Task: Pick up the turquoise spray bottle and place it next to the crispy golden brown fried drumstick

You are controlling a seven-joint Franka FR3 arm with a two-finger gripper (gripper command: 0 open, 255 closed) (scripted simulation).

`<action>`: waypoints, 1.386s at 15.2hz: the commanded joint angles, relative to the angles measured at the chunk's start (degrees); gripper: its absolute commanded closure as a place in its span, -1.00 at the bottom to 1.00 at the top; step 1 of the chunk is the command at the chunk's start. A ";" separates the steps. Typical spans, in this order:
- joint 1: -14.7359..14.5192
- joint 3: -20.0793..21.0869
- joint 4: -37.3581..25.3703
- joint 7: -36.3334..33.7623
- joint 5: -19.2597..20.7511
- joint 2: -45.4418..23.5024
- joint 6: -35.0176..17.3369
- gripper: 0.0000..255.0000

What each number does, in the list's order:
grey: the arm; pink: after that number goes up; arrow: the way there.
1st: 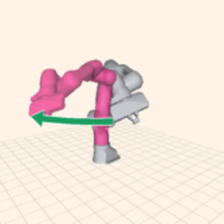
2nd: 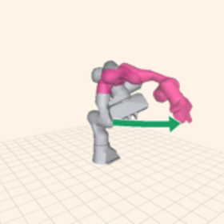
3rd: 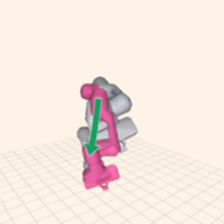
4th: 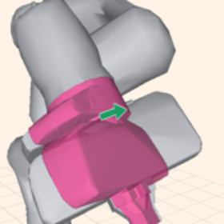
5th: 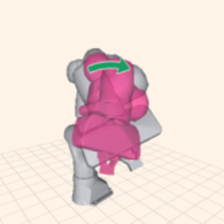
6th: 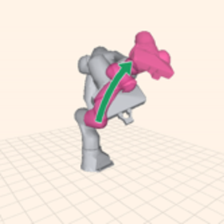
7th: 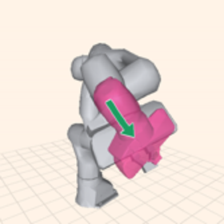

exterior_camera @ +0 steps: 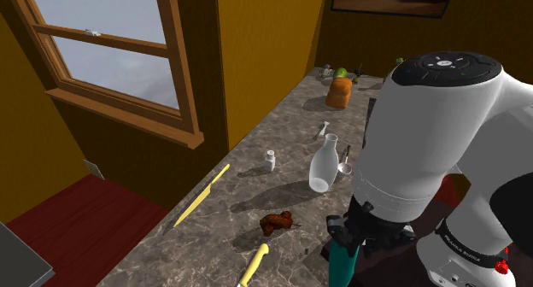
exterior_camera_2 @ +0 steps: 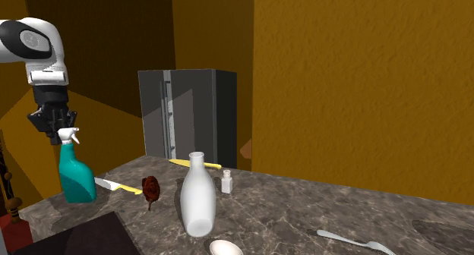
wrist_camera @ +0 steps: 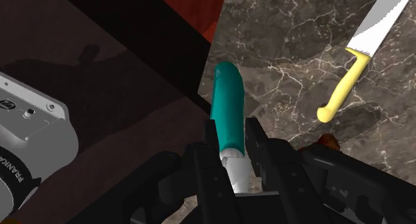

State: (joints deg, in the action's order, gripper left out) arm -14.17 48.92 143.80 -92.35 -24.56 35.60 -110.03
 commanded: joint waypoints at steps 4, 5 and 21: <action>0.56 2.38 2.49 -0.28 -0.75 -1.89 -4.52 1.00; 0.73 2.89 2.93 -0.36 -0.86 -2.35 -5.44 1.00; 2.73 7.45 5.96 -1.31 -1.25 -6.74 -12.98 -1.00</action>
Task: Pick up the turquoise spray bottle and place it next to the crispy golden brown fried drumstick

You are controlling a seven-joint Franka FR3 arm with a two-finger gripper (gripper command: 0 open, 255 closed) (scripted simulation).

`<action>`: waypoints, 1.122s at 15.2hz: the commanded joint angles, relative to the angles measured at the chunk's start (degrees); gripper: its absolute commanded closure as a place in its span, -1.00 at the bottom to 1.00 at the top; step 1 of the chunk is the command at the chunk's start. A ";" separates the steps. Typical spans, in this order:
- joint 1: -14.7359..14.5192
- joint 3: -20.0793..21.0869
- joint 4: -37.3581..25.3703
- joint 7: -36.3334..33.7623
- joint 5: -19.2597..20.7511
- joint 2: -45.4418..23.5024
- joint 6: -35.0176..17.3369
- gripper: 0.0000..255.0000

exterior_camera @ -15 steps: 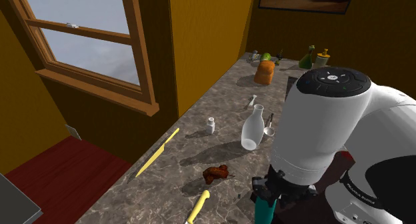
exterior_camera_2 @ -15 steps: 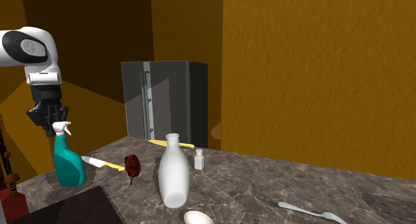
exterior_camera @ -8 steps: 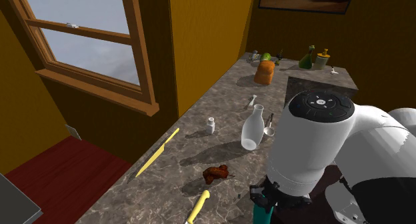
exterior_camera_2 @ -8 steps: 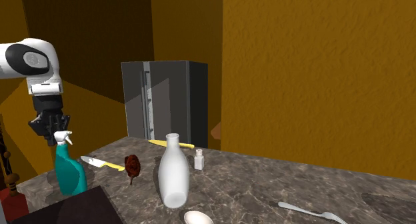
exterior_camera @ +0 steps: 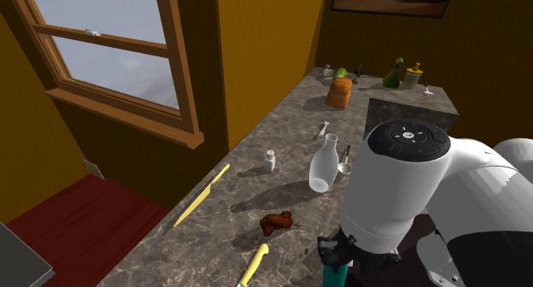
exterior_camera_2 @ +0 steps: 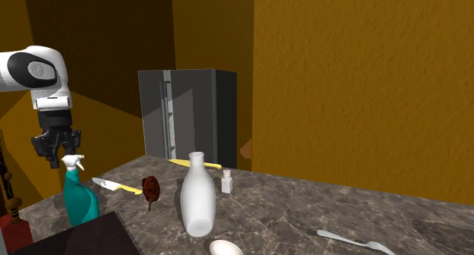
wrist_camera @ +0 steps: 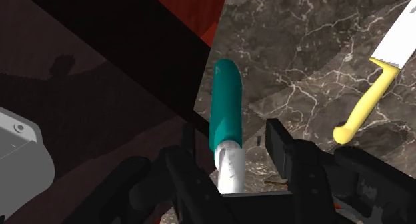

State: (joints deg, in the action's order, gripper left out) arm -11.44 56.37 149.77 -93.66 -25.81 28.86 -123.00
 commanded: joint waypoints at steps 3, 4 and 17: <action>0.00 0.00 0.00 0.00 0.00 0.00 -0.01 -1.00; 0.00 0.00 0.00 0.00 0.00 0.00 -0.01 -1.00; -1.57 -4.54 -4.68 0.47 0.93 4.11 8.76 -1.00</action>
